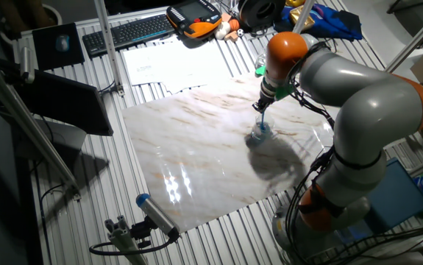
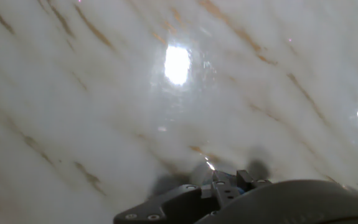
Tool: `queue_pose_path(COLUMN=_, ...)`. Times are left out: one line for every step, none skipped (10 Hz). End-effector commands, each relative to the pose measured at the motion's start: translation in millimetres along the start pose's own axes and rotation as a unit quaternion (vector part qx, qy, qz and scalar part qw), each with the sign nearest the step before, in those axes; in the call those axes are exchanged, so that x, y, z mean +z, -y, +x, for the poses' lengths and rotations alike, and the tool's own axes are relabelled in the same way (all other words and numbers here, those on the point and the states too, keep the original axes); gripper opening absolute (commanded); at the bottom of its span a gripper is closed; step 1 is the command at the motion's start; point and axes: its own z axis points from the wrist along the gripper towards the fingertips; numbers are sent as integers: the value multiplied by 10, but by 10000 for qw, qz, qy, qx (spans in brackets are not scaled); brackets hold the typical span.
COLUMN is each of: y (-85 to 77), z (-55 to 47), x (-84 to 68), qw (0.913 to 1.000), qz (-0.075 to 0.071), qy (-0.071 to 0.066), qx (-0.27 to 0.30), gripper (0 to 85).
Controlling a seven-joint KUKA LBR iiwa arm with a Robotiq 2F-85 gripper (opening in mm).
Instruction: Stir the beaker with a glass rod
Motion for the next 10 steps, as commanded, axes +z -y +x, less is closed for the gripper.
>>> queue_pose_path(y=-45, z=-18, x=-14, qw=9999, qz=-97, qy=-15, qx=137, gripper=0)
queue_pose_path(y=-86, z=-20, x=-46, qw=9996, qz=-115, qy=-114, qx=213, gripper=0)
queue_pose_path(y=-99, z=-7, x=-72, qw=9994, qz=-67, qy=-233, qx=241, gripper=0)
queue_pose_path(y=-91, z=12, x=-96, qw=9990, qz=9, qy=-371, qx=246, gripper=0)
queue_pose_path(y=-87, z=23, x=-116, qw=9984, qz=210, qy=-470, qx=252, gripper=170)
queue_pose_path(y=-88, z=24, x=-117, qw=9980, qz=320, qy=-473, qx=281, gripper=340)
queue_pose_path(y=-88, z=23, x=-116, qw=9977, qz=379, qy=-458, qx=333, gripper=340)
queue_pose_path(y=-86, z=21, x=-118, qw=9975, qz=391, qy=-442, qx=385, gripper=510)
queue_pose_path(y=-81, z=15, x=-127, qw=9973, qz=410, qy=-436, qx=423, gripper=510)
queue_pose_path(y=-75, z=-1, x=-150, qw=9973, qz=385, qy=-446, qx=447, gripper=510)
